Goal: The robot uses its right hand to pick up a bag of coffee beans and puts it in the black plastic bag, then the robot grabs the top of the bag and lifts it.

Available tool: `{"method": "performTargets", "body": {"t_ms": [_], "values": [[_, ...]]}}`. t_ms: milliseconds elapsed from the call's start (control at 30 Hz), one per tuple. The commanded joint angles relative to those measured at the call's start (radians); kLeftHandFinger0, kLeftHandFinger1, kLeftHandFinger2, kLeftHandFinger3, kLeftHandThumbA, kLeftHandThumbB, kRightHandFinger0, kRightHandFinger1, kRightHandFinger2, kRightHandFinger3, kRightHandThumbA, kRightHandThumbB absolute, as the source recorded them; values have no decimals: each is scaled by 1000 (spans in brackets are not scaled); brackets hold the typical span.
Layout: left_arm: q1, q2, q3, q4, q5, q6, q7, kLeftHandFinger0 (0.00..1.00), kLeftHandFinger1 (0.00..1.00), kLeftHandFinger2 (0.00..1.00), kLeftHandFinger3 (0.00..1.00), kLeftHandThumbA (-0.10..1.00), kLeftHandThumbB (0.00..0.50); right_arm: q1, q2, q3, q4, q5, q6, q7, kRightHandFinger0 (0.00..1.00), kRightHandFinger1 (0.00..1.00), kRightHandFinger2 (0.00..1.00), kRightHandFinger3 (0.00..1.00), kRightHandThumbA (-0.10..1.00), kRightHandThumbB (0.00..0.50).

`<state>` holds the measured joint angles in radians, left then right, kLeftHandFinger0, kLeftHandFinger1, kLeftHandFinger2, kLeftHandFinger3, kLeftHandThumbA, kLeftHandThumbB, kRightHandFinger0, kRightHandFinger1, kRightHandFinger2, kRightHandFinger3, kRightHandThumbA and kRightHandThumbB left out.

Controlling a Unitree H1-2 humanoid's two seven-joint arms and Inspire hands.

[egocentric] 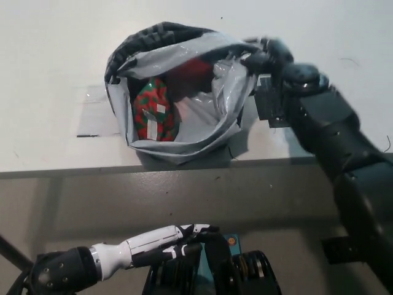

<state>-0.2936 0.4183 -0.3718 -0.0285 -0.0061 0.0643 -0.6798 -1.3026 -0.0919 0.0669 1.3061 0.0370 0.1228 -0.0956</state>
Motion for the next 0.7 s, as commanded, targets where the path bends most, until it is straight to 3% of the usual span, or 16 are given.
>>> {"method": "performTargets", "body": {"t_ms": [0, 133, 233, 433, 467, 667], "values": [[-22, 22, 5, -17, 23, -5, -5, 1000, 977, 1000, 1000, 973, 298, -218, -103, 218, -234, -270, 43, 82, 1000, 1000, 1000, 1000, 792, 286], [-25, 20, 10, -12, 10, 8, -11, 1000, 958, 962, 967, 964, 295, -286, -156, 347, -452, -361, 175, 180, 1000, 1000, 1000, 1000, 839, 405], [-20, 16, 11, -10, 5, 4, -9, 987, 948, 952, 964, 950, 285, -299, -175, 395, -531, -386, 224, 224, 1000, 1000, 1000, 1000, 861, 422], [-19, 16, 5, -10, 16, 1, -7, 984, 944, 949, 963, 958, 297, -301, -208, 442, -698, -405, 302, 287, 1000, 1000, 1000, 1000, 835, 402], [-21, 15, 6, -9, 13, 4, -9, 985, 944, 947, 960, 965, 306, -296, -221, 436, -751, -397, 313, 298, 1000, 1000, 1000, 1000, 870, 379], [-23, 11, 17, 4, -10, -6, -11, 1000, 965, 993, 1000, 955, 283, -274, -285, 372, -981, -386, 347, 329, 1000, 1000, 1000, 1000, 996, 356]]}}
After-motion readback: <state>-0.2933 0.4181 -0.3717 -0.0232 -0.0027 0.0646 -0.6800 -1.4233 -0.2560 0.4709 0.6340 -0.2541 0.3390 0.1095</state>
